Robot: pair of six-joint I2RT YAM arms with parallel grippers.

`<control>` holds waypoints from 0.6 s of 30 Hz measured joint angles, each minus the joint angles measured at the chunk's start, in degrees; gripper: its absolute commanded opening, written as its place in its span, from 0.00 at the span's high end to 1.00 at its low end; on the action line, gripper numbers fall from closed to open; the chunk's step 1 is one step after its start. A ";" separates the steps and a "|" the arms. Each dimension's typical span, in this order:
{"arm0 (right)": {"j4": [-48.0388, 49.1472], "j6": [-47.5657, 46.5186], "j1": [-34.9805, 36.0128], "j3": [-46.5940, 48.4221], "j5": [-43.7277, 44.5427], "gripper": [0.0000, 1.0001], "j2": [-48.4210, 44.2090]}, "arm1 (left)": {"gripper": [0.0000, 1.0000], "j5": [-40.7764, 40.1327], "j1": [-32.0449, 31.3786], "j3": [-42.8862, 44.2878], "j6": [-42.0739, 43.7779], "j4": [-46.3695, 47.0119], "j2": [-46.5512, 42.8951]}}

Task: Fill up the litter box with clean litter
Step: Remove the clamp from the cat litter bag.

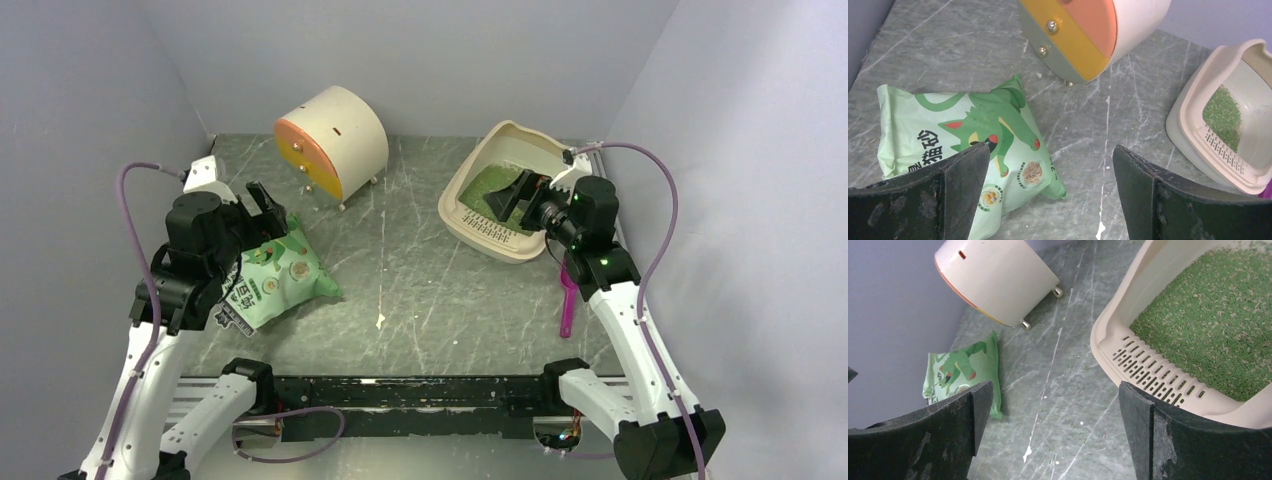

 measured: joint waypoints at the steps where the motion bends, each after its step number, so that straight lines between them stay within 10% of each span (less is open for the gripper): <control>1: 0.63 0.09 0.00 -0.28 -0.31 0.00 -0.33 | 0.03 -0.22 0.02 -0.09 -0.02 0.00 0.26; 18: 3.17 -1.81 0.00 -2.32 -3.74 0.00 -1.31 | 0.03 -3.04 0.04 -0.98 -1.66 -0.42 1.68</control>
